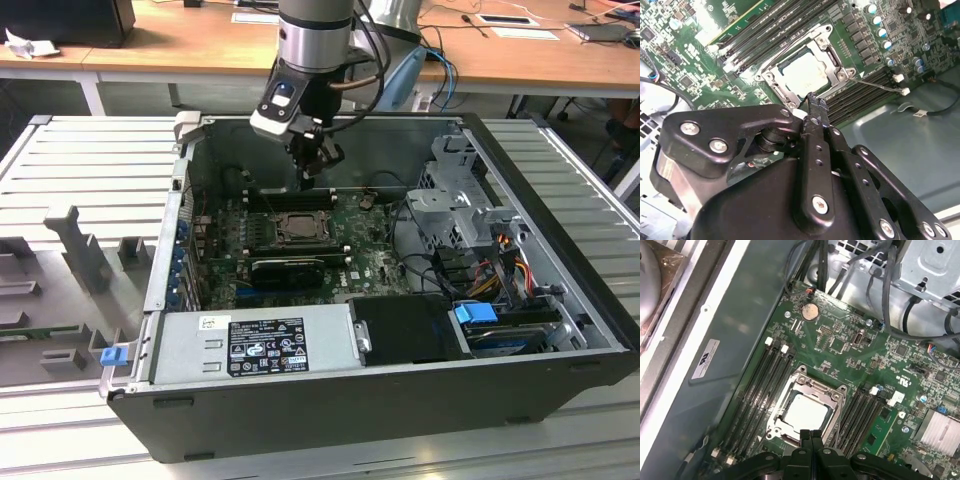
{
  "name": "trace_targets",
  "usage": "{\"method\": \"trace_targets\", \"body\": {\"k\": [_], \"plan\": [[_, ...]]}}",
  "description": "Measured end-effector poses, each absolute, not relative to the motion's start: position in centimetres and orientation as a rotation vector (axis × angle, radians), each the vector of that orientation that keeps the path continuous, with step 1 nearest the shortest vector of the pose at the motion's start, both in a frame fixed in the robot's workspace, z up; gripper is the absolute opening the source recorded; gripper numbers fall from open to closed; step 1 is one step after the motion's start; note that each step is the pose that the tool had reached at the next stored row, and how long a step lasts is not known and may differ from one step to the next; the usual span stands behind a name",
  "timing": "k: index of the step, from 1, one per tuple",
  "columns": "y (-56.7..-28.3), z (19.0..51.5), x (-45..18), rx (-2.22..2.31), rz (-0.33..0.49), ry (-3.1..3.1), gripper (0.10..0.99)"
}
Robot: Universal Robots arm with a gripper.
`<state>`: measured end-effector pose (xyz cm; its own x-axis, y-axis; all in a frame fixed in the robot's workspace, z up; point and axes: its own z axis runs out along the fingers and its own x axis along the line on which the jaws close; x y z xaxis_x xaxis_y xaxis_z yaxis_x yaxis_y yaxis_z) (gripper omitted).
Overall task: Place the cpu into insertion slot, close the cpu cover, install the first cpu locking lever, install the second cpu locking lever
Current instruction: 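Install the first cpu locking lever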
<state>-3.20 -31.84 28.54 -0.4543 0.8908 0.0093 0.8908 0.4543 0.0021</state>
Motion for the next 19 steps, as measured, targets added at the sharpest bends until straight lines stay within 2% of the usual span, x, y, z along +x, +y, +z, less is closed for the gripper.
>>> {"method": "trace_targets", "body": {"k": [19], "plan": [[-31.84, 28.43, -3.2, -1.082, -0.008, -2.941, 0.106]]}}
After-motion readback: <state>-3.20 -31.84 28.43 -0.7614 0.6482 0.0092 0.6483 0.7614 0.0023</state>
